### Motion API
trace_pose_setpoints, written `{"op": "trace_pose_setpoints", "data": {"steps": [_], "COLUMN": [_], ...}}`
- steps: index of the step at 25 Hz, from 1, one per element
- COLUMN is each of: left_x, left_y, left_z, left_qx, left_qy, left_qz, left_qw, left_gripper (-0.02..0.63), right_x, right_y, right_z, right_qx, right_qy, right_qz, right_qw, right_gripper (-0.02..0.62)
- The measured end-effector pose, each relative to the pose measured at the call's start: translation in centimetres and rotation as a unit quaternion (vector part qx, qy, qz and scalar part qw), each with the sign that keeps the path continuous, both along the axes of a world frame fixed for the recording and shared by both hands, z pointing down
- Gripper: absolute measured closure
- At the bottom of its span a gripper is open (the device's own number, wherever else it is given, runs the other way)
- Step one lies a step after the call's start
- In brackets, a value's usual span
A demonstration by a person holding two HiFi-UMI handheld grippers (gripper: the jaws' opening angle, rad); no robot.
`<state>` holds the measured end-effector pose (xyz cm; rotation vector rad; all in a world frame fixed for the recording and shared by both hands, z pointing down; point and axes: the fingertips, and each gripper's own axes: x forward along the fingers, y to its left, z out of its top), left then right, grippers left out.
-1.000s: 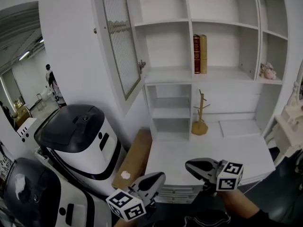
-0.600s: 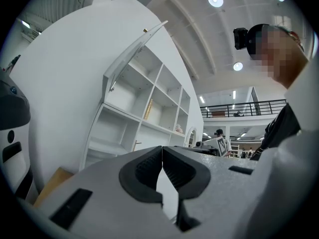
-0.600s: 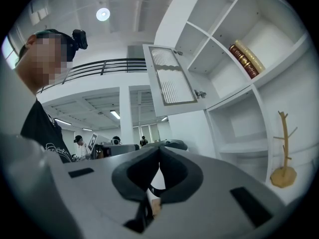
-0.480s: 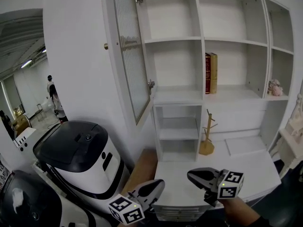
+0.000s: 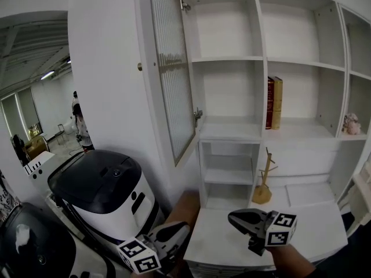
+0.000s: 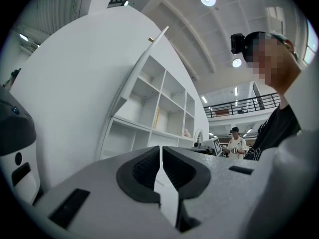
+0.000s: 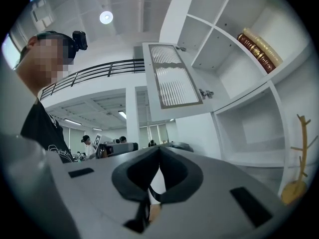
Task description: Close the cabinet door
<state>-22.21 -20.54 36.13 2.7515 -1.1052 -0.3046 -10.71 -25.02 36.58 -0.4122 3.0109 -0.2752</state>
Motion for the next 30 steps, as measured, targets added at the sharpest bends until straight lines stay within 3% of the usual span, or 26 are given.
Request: {"op": "trace_pose_setpoints", "data": {"steps": [5, 11, 18, 23, 30], "left_x": [-4.5, -8.3, -11.2, -13.0, -11.6], "left_y": [-0.9, -2.0, -5.2, -7.5, -8.5], "left_z": [-4.9, -10.8, -18.4, -25.4, -33.2], "left_qx": [0.037, 0.081, 0.118, 0.154, 0.205], "left_qy": [0.041, 0.033, 0.051, 0.086, 0.126], "left_qz": [-0.041, -0.092, -0.104, -0.088, -0.009], "left_qw": [0.9976, 0.9919, 0.9862, 0.9804, 0.9705], "left_gripper": [0.6, 0.6, 0.586, 0.564, 0.489], "right_x": [-0.5, -0.5, 1.1, 1.1, 1.2], "right_y": [-1.7, -3.3, -5.2, -5.8, -6.5], "right_z": [-0.6, -5.5, -9.9, -9.4, -8.1], "right_qx": [0.003, 0.08, 0.148, 0.139, 0.134], "right_qy": [0.004, 0.025, 0.046, 0.048, 0.068], "right_qz": [-0.021, -0.031, -0.012, -0.015, -0.01], "right_qw": [1.0, 0.996, 0.988, 0.989, 0.989], "right_gripper": [0.592, 0.592, 0.592, 0.592, 0.592]}}
